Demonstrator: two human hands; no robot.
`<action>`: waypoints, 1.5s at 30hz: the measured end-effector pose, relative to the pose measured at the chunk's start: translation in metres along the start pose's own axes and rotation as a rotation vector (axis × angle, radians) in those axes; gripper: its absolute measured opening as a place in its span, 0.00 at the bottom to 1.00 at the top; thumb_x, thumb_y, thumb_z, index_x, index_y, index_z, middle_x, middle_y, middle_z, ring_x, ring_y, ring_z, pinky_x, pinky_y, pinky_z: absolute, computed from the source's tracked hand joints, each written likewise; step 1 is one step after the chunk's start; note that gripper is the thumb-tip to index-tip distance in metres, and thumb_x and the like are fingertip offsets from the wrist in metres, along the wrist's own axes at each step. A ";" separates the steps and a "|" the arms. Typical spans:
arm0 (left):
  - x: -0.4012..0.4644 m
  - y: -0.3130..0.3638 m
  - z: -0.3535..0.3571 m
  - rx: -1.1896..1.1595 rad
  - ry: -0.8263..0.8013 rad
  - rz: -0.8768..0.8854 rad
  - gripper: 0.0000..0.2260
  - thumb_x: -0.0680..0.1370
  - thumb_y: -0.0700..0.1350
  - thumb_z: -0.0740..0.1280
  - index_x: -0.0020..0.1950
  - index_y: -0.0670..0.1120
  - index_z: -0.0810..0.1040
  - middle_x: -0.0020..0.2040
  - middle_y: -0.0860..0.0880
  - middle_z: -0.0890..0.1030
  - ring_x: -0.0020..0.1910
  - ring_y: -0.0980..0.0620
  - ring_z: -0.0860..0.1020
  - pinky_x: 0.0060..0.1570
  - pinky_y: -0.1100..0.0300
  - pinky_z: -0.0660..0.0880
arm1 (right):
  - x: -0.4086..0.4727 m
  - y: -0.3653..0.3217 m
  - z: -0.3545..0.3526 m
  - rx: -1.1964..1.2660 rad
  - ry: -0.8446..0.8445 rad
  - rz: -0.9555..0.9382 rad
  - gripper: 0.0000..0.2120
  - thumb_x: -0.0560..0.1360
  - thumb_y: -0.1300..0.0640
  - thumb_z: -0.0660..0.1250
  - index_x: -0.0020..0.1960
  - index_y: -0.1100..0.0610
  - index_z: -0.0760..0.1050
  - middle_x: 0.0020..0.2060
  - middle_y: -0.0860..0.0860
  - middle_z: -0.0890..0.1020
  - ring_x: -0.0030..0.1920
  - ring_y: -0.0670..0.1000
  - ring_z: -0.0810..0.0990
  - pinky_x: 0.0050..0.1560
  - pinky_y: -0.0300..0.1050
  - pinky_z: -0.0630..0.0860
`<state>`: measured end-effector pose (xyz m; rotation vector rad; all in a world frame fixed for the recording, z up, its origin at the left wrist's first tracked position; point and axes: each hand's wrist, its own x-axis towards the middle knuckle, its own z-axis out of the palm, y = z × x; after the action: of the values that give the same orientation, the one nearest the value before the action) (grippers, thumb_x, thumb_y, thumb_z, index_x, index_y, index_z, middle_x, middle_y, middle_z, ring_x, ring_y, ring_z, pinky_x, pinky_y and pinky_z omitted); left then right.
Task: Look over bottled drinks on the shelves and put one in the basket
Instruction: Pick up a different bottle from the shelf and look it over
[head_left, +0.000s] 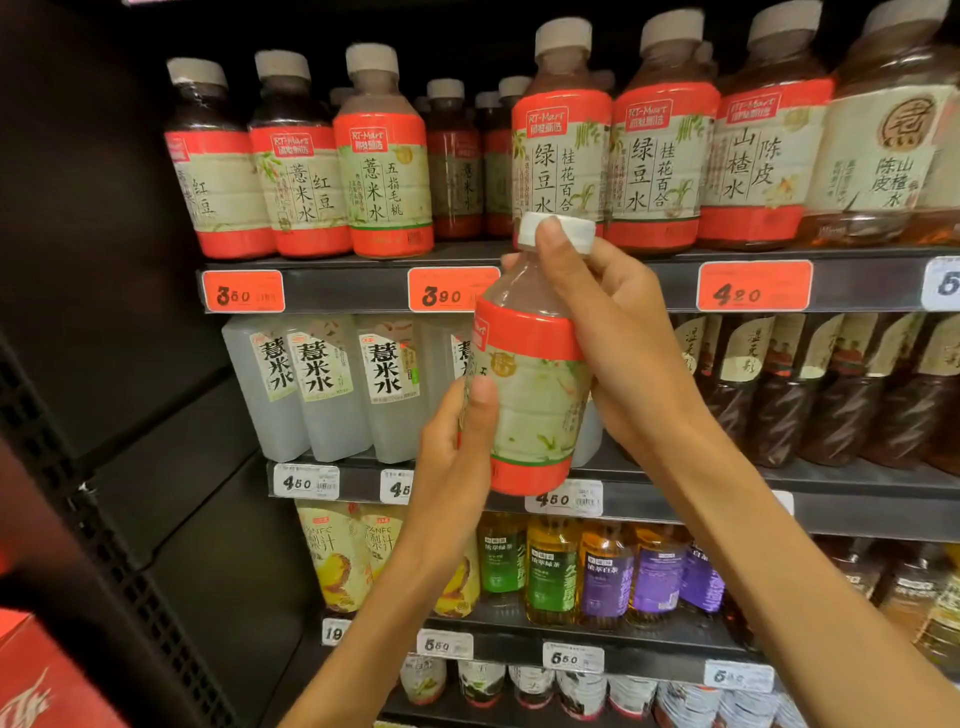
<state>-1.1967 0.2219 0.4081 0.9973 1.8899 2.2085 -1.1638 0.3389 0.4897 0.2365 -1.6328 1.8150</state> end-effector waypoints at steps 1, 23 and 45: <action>0.000 0.001 0.001 -0.036 0.016 -0.003 0.29 0.70 0.70 0.56 0.60 0.52 0.77 0.53 0.55 0.85 0.54 0.57 0.82 0.46 0.68 0.77 | 0.001 0.000 -0.002 -0.004 -0.032 0.007 0.15 0.77 0.50 0.66 0.56 0.60 0.78 0.47 0.52 0.86 0.46 0.46 0.84 0.46 0.38 0.79; -0.002 0.004 0.001 -0.434 -0.099 -0.239 0.25 0.73 0.66 0.58 0.64 0.54 0.77 0.59 0.47 0.83 0.58 0.48 0.81 0.56 0.48 0.79 | 0.011 -0.001 -0.013 -0.090 -0.099 0.313 0.15 0.79 0.49 0.63 0.48 0.58 0.83 0.44 0.59 0.83 0.45 0.54 0.78 0.51 0.49 0.73; -0.006 0.011 0.003 -0.637 -0.231 -0.314 0.31 0.73 0.67 0.61 0.67 0.47 0.76 0.59 0.41 0.81 0.56 0.43 0.81 0.51 0.48 0.80 | 0.013 -0.007 -0.018 0.050 -0.211 0.260 0.12 0.72 0.50 0.68 0.48 0.57 0.81 0.41 0.51 0.85 0.40 0.46 0.82 0.46 0.38 0.77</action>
<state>-1.1867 0.2187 0.4156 0.7343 1.0414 2.1581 -1.1643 0.3602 0.4984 0.2555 -1.8348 2.0869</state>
